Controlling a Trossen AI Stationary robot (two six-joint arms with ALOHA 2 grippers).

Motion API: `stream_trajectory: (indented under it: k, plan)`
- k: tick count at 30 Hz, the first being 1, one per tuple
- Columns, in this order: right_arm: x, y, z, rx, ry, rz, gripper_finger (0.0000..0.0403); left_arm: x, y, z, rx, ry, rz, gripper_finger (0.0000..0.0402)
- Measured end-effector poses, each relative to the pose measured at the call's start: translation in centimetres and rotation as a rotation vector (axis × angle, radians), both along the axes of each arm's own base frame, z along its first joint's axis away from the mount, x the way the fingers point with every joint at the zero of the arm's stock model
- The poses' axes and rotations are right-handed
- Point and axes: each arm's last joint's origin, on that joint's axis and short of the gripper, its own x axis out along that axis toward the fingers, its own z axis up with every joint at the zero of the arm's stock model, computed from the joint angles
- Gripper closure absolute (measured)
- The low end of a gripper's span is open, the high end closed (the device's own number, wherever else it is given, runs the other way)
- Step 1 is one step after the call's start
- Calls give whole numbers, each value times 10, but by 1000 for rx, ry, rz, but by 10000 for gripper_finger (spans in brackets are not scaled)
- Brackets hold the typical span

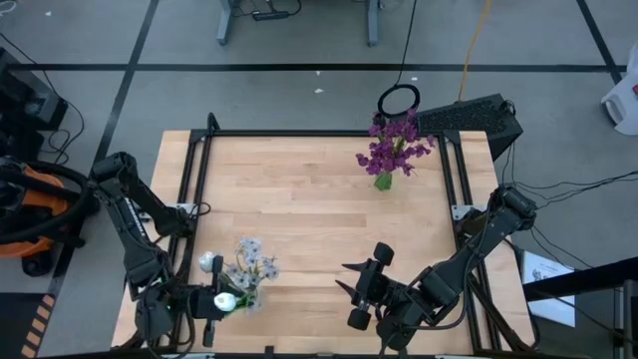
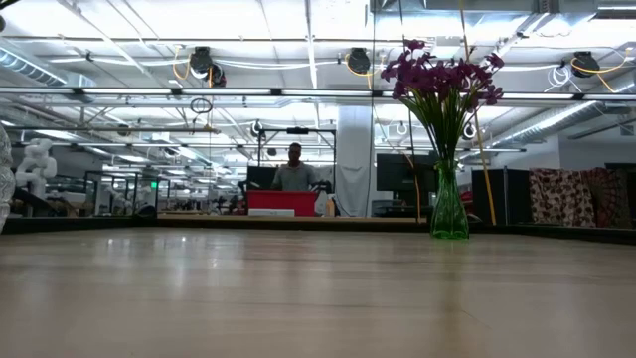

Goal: Sort flowers into vase by color
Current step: Put the white flower into the transparent vase

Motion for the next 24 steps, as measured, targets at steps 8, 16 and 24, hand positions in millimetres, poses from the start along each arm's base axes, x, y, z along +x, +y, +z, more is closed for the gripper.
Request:
stream_trajectory:
  k: [8,16,24]
  plan:
    - [0,0,0,0,0,0,232,-4,5,-12,2,105,-8,309]
    - [0,0,0,0,0,0,232,-9,1,-12,-41,142,-59,277]
    - [0,0,0,0,0,0,232,-15,-1,3,-87,131,-101,244]
